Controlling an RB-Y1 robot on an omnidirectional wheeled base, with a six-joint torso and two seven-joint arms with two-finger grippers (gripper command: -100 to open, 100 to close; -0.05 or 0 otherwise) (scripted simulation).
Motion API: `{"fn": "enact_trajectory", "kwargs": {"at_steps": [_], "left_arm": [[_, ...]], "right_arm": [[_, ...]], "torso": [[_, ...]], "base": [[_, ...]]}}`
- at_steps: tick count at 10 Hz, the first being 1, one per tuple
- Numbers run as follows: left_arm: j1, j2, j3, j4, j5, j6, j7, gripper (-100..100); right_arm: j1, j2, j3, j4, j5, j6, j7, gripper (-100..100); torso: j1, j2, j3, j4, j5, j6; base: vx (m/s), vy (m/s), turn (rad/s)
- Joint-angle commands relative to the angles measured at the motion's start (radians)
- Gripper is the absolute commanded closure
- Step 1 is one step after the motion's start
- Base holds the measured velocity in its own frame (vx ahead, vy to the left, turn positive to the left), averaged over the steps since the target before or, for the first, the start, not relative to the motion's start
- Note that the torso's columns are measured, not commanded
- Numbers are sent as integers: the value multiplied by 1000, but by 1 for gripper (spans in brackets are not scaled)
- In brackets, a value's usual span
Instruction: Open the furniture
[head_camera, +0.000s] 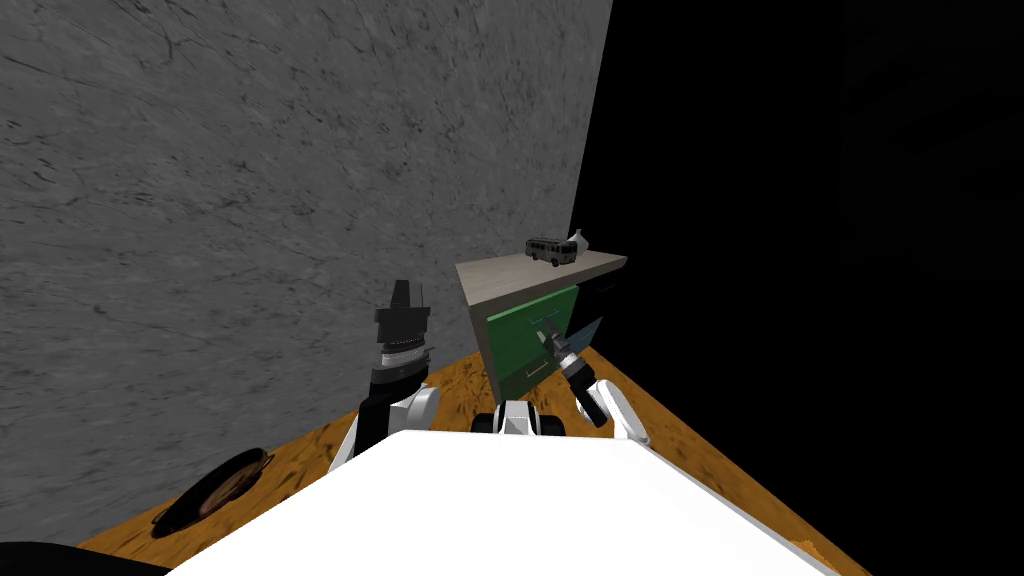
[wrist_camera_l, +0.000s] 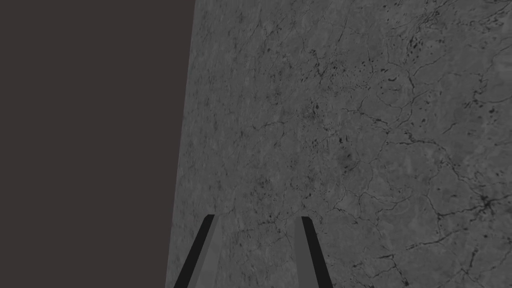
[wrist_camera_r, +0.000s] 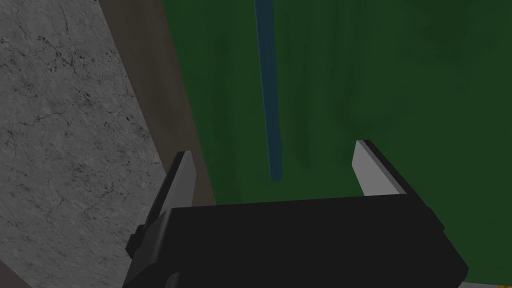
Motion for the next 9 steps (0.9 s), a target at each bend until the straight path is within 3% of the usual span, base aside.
{"fn": "enact_trajectory", "kwargs": {"at_steps": [1,3,4,5,7,8,9], "left_arm": [[0,0,0,0,0,0,0,0],[0,0,0,0,0,0,0,0],[0,0,0,0,0,0,0,0],[0,0,0,0,0,0,0,0],[0,0,0,0,0,0,0,0],[0,0,0,0,0,0,0,0],[0,0,0,0,0,0,0,0]], "right_arm": [[-11,4,4,-10,12,33,-14,-100],[-20,6,7,-19,21,60,-25,-100],[-17,5,5,-14,16,45,-18,-100],[-7,3,2,-6,7,20,-9,100],[-4,2,3,-7,6,20,-10,100],[-5,-33,3,-7,6,18,-10,-100],[-5,-45,3,-7,6,19,-12,-100]], "torso": [[0,0,0,0,0,0],[-2,-2,-1,0,0,0],[-2,-1,-1,0,-1,0],[-3,0,0,0,-1,0],[-2,1,1,0,-1,0],[-2,0,0,0,0,0],[-2,-1,-1,0,-1,0]], "base": [[15,-4,132],[24,-4,99],[12,-3,22],[-12,3,-166],[-20,7,-84],[-6,4,12],[-7,6,2]]}}
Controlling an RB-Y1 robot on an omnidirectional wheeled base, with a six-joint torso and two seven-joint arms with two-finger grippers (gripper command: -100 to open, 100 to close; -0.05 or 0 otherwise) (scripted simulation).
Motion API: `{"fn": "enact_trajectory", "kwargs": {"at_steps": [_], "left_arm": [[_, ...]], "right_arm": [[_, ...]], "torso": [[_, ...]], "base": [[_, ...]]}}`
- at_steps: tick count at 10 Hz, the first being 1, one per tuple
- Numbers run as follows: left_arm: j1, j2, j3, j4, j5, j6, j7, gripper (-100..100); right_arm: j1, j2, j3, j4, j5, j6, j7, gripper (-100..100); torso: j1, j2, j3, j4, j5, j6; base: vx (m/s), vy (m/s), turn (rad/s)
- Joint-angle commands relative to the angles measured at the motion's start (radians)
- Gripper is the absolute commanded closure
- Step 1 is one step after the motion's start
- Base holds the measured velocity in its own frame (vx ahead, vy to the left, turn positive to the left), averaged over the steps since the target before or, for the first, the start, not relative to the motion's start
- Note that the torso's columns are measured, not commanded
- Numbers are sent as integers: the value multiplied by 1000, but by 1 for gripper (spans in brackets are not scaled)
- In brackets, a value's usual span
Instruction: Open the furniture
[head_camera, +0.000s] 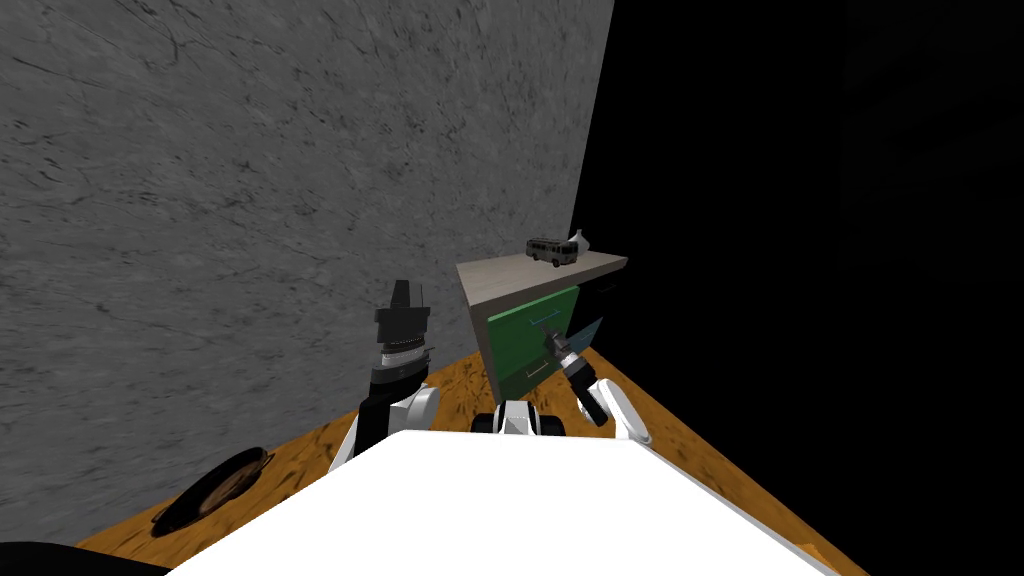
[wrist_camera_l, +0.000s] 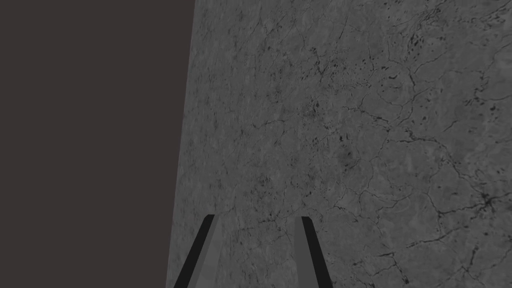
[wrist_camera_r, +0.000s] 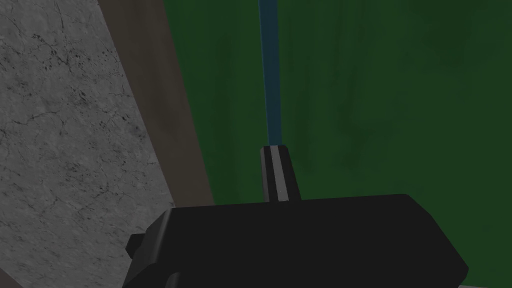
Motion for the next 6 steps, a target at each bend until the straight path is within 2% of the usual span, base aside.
{"fn": "enact_trajectory", "kwargs": {"at_steps": [1,5,6], "left_arm": [[0,0,0,0,0,0,0,0],[0,0,0,0,0,0,0,0],[0,0,0,0,0,0,0,0]], "right_arm": [[-3,-45,2,-2,1,5,-8,-100],[-28,-49,16,-5,7,54,-82,-100],[-33,-39,19,-4,7,64,-99,-100]], "torso": [[0,0,0,0,0,0],[1,2,1,1,0,0],[0,1,0,0,0,0]], "base": [[-7,9,11],[-39,46,43],[-34,46,37]]}}
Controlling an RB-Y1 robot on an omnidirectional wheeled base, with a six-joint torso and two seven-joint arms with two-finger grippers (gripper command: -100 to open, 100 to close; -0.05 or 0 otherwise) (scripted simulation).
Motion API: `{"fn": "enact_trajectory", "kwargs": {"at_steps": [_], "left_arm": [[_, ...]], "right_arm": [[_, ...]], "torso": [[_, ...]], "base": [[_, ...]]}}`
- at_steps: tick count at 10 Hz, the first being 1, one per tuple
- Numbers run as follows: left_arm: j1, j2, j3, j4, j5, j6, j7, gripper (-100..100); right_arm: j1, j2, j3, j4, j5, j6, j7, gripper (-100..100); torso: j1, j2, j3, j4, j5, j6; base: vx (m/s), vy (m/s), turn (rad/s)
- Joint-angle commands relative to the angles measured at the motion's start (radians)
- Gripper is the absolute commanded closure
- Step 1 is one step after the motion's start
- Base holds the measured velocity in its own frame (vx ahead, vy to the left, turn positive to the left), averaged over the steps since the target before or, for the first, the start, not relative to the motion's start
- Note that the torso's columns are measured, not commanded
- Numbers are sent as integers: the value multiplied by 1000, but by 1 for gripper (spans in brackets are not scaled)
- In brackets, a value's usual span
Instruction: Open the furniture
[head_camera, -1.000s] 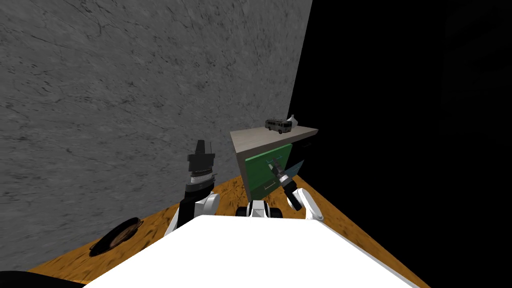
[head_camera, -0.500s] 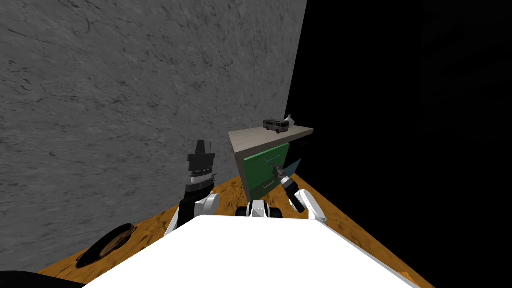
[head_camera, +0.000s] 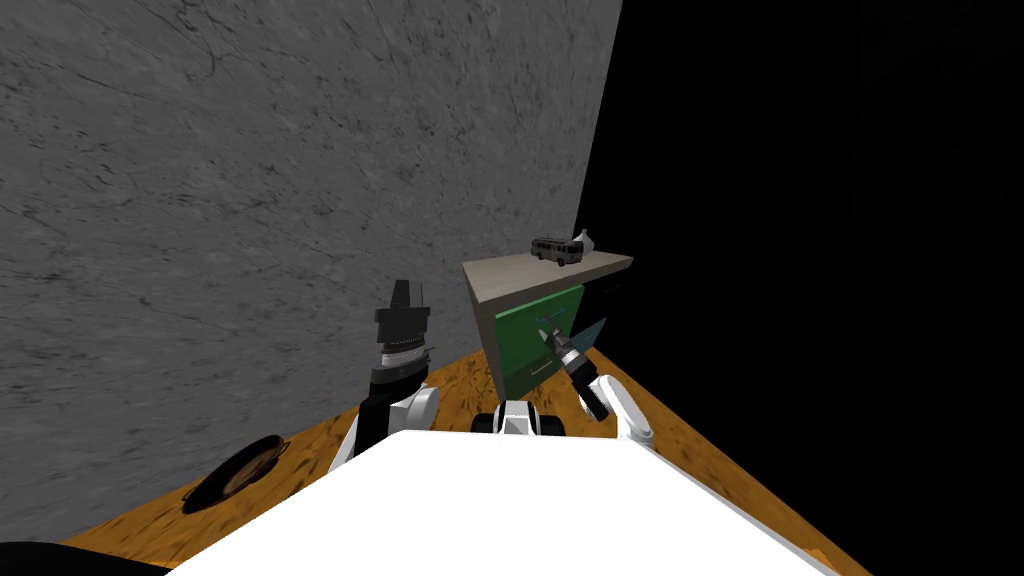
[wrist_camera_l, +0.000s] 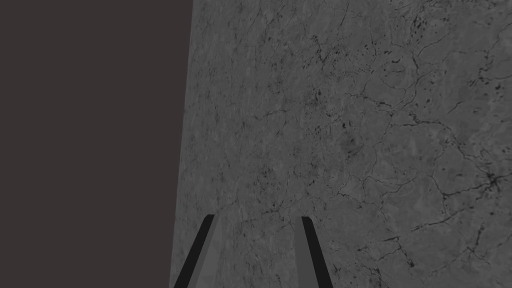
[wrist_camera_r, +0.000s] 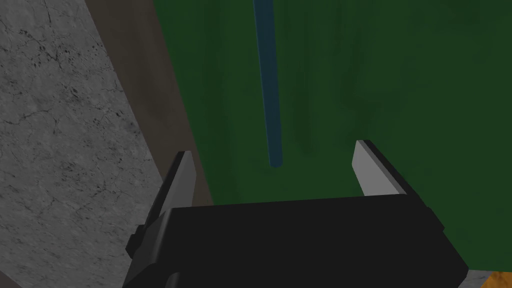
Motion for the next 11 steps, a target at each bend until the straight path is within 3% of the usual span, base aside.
{"fn": "enact_trajectory", "kwargs": {"at_steps": [1,3,4,5,10,11], "left_arm": [[0,0,0,0,0,0,0,0],[0,0,0,0,0,0,0,0],[0,0,0,0,0,0,0,0],[0,0,0,0,0,0,0,0],[0,0,0,0,0,0,0,0],[0,0,0,0,0,0,0,0]], "right_arm": [[-6,6,1,4,-1,8,-15,-100],[-32,-23,3,-10,11,49,-64,-100],[-22,-16,5,-11,9,40,-52,-100],[-10,4,2,3,0,14,-24,100],[-18,-41,8,-36,9,42,-81,100],[-12,-36,10,-25,10,37,-73,100]], "torso": [[0,-1,0,0,0,0],[0,-3,-2,-1,0,0],[2,-3,-2,-1,0,0],[-1,0,0,0,0,0],[-3,6,3,5,0,2],[-3,7,4,6,0,2]], "base": [[-16,21,6],[36,59,64],[23,31,10],[-24,-33,-77],[-125,-59,-9],[-99,-45,0]]}}
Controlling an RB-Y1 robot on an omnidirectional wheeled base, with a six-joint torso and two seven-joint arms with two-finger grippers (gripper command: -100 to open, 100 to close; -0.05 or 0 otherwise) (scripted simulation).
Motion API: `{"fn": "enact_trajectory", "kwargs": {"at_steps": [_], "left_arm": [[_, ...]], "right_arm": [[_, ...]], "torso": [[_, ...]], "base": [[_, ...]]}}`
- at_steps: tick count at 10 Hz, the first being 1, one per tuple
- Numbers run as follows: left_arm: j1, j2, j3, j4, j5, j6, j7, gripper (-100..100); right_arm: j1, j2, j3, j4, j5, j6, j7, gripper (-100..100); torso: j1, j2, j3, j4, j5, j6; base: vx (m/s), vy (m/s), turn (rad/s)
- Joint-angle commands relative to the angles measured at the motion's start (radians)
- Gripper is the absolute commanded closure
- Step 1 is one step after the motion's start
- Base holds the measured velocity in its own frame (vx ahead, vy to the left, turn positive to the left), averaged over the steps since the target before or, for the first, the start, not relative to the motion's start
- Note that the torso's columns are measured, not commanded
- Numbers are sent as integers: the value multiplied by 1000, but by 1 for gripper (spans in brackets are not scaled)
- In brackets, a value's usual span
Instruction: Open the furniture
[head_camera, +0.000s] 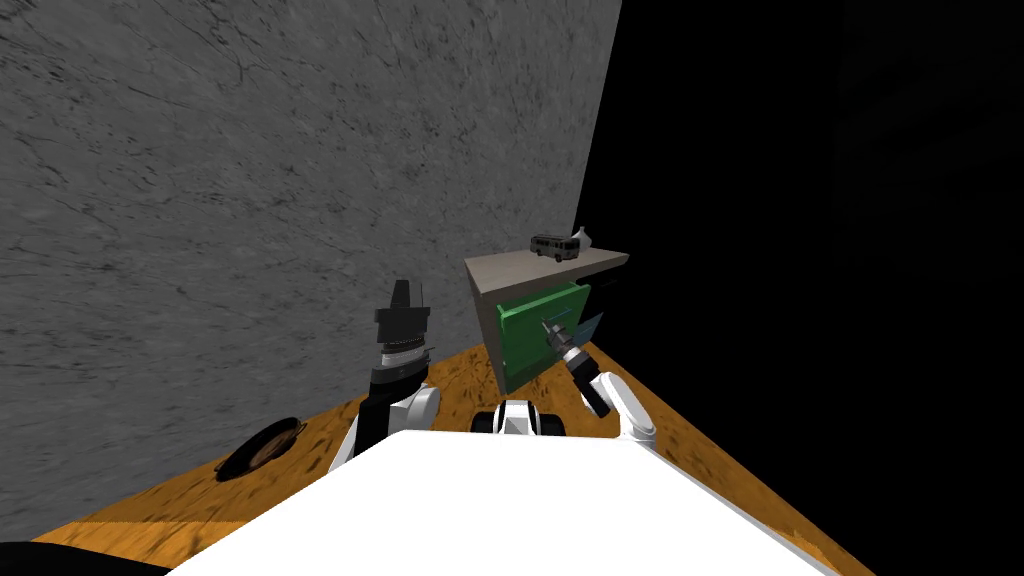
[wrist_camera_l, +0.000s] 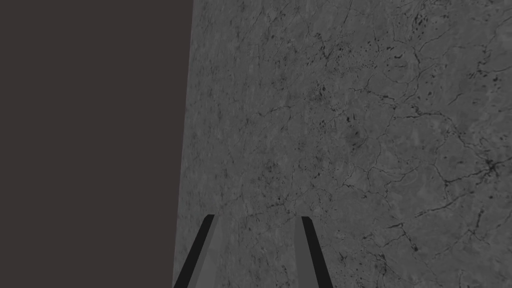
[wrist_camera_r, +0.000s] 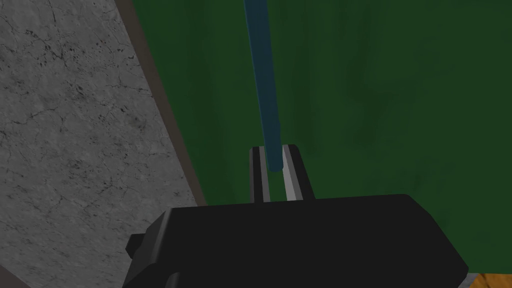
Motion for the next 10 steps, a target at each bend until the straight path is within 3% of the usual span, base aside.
{"fn": "enact_trajectory", "kwargs": {"at_steps": [1,4,5,6,10], "left_arm": [[0,0,0,0,0,0,0,0],[0,0,0,0,0,0,0,0],[0,0,0,0,0,0,0,0],[0,0,0,0,0,0,0,0],[0,0,0,0,0,0,0,0]], "right_arm": [[6,-7,1,-7,0,-2,-6,100],[10,-17,2,-27,-3,-6,-16,100],[12,-15,3,-14,-1,-4,-13,100],[4,-39,5,-19,5,14,-43,-100],[-30,-105,5,-40,18,67,-129,-100]], "torso": [[5,-6,-3,-1,1,-1],[2,0,0,-2,0,-2],[2,-1,0,0,1,-1],[6,-6,-3,-1,1,-2],[4,-8,-4,-6,0,-2]], "base": [[-120,-44,-38],[-188,-94,-34],[-75,-47,-1],[-31,0,26],[-34,22,36]]}}
